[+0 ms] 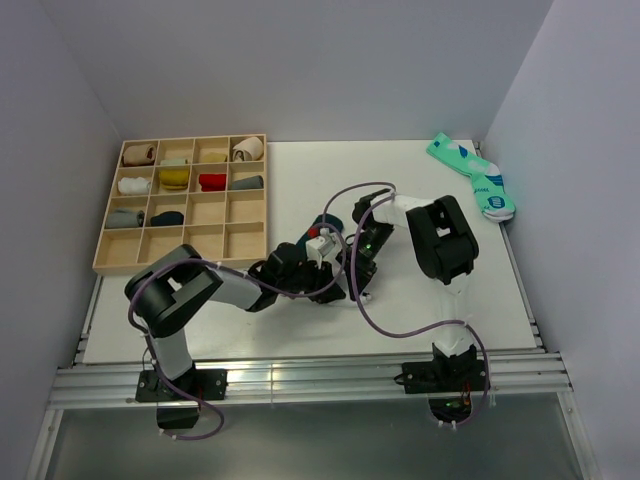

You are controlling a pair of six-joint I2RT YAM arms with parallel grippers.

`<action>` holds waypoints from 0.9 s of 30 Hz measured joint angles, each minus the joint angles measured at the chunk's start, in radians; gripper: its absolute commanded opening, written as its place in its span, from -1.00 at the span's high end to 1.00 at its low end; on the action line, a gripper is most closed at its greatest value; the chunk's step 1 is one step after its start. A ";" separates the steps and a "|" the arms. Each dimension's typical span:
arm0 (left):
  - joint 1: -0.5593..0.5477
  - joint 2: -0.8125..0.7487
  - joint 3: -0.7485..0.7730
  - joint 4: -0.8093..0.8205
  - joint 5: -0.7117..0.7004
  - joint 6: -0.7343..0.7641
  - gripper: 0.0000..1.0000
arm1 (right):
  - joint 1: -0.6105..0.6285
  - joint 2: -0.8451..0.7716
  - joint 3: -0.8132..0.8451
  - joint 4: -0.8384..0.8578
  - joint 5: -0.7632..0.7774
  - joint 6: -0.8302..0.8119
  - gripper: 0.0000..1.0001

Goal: Roll the socks
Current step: Roll the sock at the center of the board.

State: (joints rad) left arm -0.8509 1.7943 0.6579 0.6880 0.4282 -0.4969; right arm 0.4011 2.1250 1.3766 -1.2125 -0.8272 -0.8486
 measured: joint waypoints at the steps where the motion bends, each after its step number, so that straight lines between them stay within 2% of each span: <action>1: 0.000 0.004 0.002 0.005 0.003 -0.003 0.43 | -0.001 0.000 -0.001 0.003 0.002 0.005 0.60; 3: 0.002 0.013 0.010 0.005 0.012 -0.013 0.61 | -0.002 -0.001 -0.004 0.010 0.006 0.016 0.56; 6: 0.003 0.033 0.033 0.003 0.030 -0.024 0.99 | -0.007 -0.021 -0.031 0.033 0.017 0.039 0.43; 10: 0.003 0.056 0.055 0.002 0.050 -0.044 0.99 | -0.013 -0.104 -0.113 0.116 0.050 0.080 0.09; 12: 0.003 0.069 0.070 -0.002 0.058 -0.059 0.99 | -0.013 -0.160 -0.159 0.174 0.079 0.102 -0.01; 18: 0.003 0.084 0.080 0.005 0.068 -0.084 0.99 | -0.021 -0.339 -0.296 0.345 0.181 0.192 -0.13; 27: 0.035 0.101 0.080 -0.005 0.104 -0.220 0.99 | -0.056 -0.639 -0.431 0.492 0.255 0.185 -0.16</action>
State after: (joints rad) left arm -0.8158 1.8954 0.7376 0.6830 0.5320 -0.7174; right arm 0.3447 1.4860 0.9459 -0.7204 -0.5724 -0.6636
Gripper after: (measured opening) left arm 0.045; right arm 0.571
